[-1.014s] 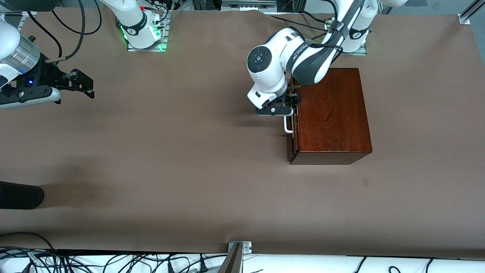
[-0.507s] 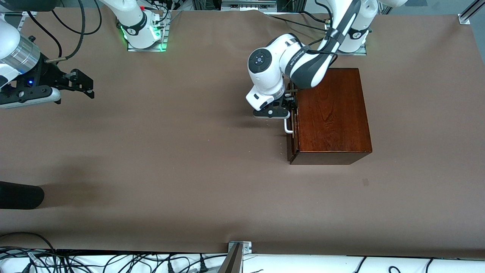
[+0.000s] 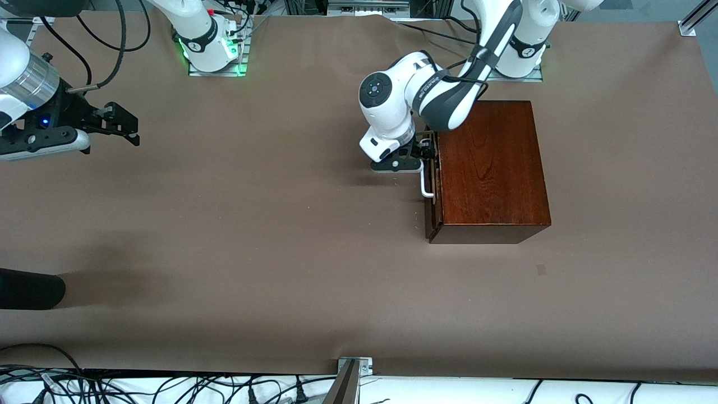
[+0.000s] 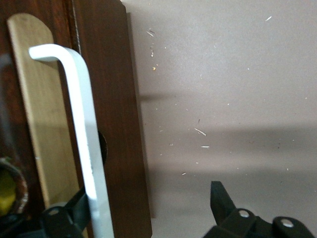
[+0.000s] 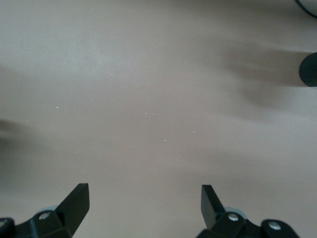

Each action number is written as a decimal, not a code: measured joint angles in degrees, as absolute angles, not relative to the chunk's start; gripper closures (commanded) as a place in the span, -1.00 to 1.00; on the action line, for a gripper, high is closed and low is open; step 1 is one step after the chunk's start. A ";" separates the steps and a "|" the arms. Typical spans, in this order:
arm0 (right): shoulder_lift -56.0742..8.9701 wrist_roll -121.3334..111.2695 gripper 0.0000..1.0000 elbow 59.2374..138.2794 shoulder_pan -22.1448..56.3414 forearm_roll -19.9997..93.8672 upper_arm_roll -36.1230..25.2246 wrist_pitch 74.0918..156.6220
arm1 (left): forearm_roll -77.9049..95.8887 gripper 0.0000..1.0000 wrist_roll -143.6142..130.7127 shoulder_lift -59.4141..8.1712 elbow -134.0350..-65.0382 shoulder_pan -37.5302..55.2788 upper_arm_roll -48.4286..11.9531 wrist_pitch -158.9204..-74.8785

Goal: Open drawer, take yellow block, close drawer
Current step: 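Pull the drawer open by its handle with the left gripper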

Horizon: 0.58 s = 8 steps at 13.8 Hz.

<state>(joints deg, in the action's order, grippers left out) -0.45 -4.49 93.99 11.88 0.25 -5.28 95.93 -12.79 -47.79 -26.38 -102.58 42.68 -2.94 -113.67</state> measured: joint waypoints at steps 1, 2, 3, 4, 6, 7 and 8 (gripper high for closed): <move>-0.45 -4.48 -1.00 93.99 11.88 0.25 -5.28 95.93 | -13.32 -1.00 -48.35 -26.67 -102.57 43.13 -2.95 -113.70; -0.45 -4.48 -1.00 93.99 11.88 0.25 -5.28 95.93 | -13.60 -1.00 -48.70 -26.86 -102.57 43.48 -2.89 -113.99; -0.45 -4.48 -1.00 93.99 11.88 0.25 -5.28 95.93 | -13.61 -1.00 -48.96 -26.91 -102.56 43.74 -2.83 -114.77; -0.45 -4.48 -1.00 93.99 11.88 0.25 -5.28 95.93 | -13.61 -1.00 -49.32 -26.91 -102.44 44.06 -2.86 -115.70; -0.45 -4.48 -1.00 93.99 11.88 0.25 -5.28 95.93 | -13.59 -1.00 -50.72 -26.97 -101.43 45.32 -2.99 -117.69; -0.45 -4.48 -1.00 93.98 11.88 0.25 -5.28 95.93 | -13.59 -1.00 -51.40 -27.05 -100.54 46.12 -3.02 -117.99; -0.45 -4.48 -1.00 93.99 11.88 0.25 -5.28 95.93 | -13.51 -1.00 -51.98 -27.26 -99.43 46.88 -3.04 -118.00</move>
<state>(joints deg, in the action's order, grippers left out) -0.45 -4.48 93.99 11.88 0.25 -5.28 95.93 -13.51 -51.98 -27.26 -99.43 46.88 -3.04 -118.00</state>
